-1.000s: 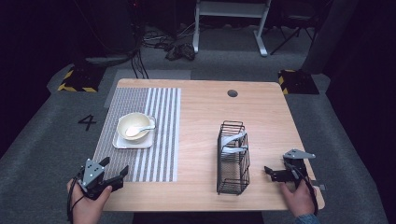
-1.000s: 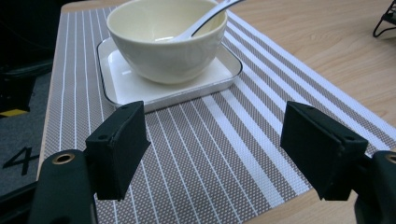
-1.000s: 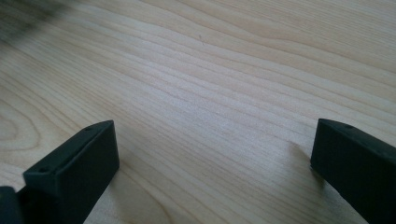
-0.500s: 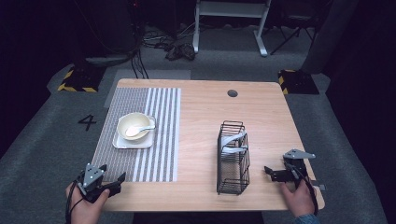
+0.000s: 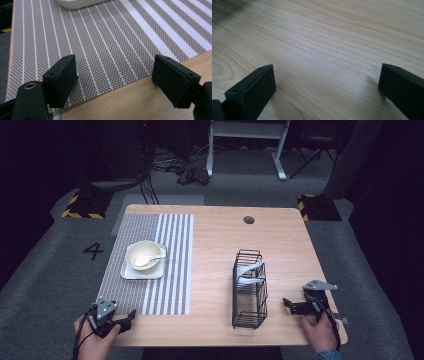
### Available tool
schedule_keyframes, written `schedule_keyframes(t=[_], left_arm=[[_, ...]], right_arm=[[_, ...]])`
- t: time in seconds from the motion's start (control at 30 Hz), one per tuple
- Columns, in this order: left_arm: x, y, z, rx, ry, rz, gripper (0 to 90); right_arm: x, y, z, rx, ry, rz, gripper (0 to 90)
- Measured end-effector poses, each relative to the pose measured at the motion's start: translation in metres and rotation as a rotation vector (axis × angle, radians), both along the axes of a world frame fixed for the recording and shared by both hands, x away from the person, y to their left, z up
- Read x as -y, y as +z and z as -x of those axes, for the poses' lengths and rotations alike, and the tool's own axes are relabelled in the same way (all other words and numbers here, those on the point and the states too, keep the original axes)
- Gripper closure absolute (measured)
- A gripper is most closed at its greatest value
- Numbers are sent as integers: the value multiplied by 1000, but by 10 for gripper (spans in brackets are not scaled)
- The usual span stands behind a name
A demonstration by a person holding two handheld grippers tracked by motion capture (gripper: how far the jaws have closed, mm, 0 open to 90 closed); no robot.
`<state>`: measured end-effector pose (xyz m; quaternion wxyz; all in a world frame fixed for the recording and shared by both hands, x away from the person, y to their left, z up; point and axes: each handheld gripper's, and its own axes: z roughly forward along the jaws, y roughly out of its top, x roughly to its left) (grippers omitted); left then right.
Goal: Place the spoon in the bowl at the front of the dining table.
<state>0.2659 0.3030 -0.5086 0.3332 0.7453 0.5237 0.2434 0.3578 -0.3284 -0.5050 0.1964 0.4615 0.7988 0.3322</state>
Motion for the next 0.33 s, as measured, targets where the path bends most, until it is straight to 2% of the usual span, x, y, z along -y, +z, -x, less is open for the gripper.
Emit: schedule_keyframes(t=[0.07, 0.13, 0.23, 0.33], left_arm=[[0, -2, 0, 3, 2, 20, 195], [-1, -2, 0, 7, -2, 21, 187], [0, -6, 0, 32, -3, 42, 165], [0, -7, 1, 38, -8, 38, 146]], right_arm=[[0, 0, 0, 0, 0, 0, 11], [0, 0, 0, 0, 0, 0, 11], [0, 0, 0, 0, 0, 0, 11], [0, 0, 0, 0, 0, 0, 11]])
